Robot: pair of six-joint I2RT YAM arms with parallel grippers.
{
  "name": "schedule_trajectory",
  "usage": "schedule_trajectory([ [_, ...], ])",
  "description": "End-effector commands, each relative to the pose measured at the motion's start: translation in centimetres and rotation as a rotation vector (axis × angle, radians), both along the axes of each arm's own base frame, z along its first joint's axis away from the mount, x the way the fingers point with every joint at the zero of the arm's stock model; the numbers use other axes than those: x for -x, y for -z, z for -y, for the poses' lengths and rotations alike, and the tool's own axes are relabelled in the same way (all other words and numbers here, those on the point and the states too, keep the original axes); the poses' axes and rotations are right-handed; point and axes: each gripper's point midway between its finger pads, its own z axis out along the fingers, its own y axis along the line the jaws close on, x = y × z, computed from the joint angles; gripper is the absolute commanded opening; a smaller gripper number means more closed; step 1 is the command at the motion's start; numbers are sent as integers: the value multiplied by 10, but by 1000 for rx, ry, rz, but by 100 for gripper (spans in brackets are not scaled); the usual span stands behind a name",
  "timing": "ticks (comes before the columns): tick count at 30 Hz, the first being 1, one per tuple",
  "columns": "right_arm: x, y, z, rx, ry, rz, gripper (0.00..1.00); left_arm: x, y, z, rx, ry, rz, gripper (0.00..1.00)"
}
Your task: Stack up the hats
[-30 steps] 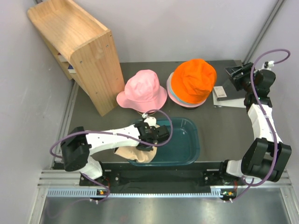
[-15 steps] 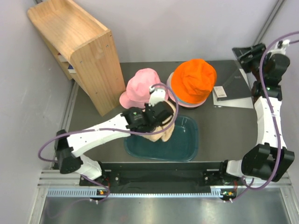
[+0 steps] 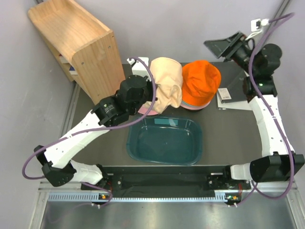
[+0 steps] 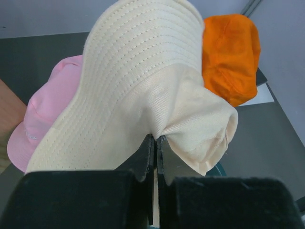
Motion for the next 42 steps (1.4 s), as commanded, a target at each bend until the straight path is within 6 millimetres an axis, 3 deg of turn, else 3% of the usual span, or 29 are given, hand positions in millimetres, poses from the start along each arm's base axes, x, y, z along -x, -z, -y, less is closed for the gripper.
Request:
schedule_trajectory([
  [1,18,28,-43,36,-139,-37,66,-15,-37,-14,101,-51,58,0],
  [5,42,55,-74,100,-185,-74,66,-27,-34,-22,150,-112,31,0],
  [11,66,92,-89,224,-195,-107,65,-36,-32,-24,195,-144,19,0],
  [13,67,109,-92,276,-193,-138,63,-38,-30,-23,204,-148,14,0],
  [19,66,132,-103,348,-214,-158,58,-39,-28,-25,214,-144,8,0],
  [24,54,166,-108,436,-215,-210,57,-40,-30,-28,221,-151,16,0],
  [31,46,175,-122,447,-259,-208,56,-41,-25,-29,204,-147,11,0],
  [33,43,176,-125,445,-268,-205,50,-42,-22,-29,195,-144,10,0],
  [34,42,176,-126,444,-271,-205,34,-42,-21,-30,193,-146,7,0],
  [36,38,171,-127,443,-267,-197,16,-44,-18,-34,188,-158,3,0],
  [37,38,168,-126,445,-261,-199,0,-46,-15,-38,182,-180,1,0],
  [42,33,145,-115,472,-186,-180,0,-50,-1,-54,155,-243,-19,0],
])
